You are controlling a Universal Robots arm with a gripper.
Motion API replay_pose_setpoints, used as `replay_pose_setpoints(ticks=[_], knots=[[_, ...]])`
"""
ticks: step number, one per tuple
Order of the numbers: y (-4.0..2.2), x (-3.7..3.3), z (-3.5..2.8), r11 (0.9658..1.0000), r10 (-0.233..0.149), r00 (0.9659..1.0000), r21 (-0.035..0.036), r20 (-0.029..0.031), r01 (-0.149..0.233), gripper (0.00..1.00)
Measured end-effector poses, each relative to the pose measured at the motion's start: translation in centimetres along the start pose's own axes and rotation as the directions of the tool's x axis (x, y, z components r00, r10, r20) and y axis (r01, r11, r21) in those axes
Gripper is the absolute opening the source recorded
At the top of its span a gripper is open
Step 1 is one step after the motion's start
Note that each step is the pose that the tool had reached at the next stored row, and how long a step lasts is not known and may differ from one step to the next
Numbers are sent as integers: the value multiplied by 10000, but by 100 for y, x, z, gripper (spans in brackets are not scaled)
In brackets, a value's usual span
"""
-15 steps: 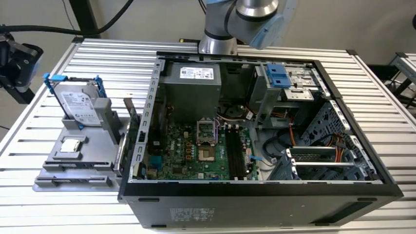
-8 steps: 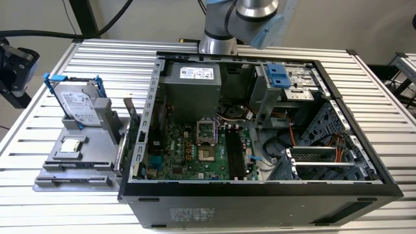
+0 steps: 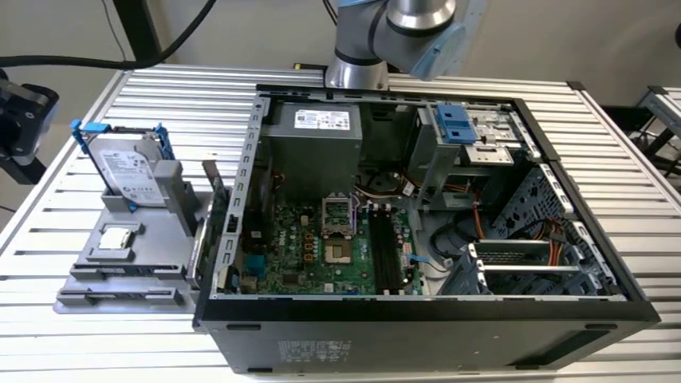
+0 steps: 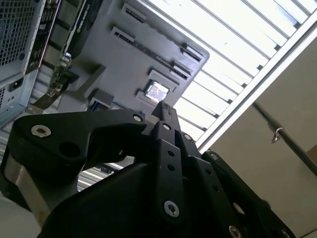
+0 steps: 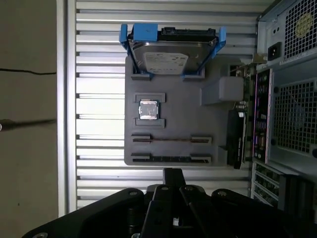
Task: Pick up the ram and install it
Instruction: 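Reach for the ram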
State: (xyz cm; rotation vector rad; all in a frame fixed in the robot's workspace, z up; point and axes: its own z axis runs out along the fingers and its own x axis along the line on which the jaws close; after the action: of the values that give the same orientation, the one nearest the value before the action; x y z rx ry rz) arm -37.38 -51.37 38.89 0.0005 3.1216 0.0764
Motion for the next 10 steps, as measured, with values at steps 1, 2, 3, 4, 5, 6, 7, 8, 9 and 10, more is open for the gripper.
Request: replay_pose_setpoints(ticks=[1,2,3,4,5,6,7,8,9,10], knots=[[-10,0,0,10000,-11,10000,0,-1,11,0],[-17,0,0,10000,-22,10000,0,-2,22,0],[-24,0,0,10000,-33,10000,0,-2,33,0],[-30,0,0,10000,-46,10000,0,-3,46,0],[-32,0,0,10000,-58,10000,0,-4,58,0],[-31,0,0,10000,-58,10000,0,-3,58,0],[-32,0,0,10000,-56,10000,-1,-3,56,0],[-32,-1,0,10000,-56,10000,0,0,56,0],[-32,-1,0,10000,-56,10000,-1,1,56,0],[-32,-1,0,10000,-56,10000,-1,2,56,0]])
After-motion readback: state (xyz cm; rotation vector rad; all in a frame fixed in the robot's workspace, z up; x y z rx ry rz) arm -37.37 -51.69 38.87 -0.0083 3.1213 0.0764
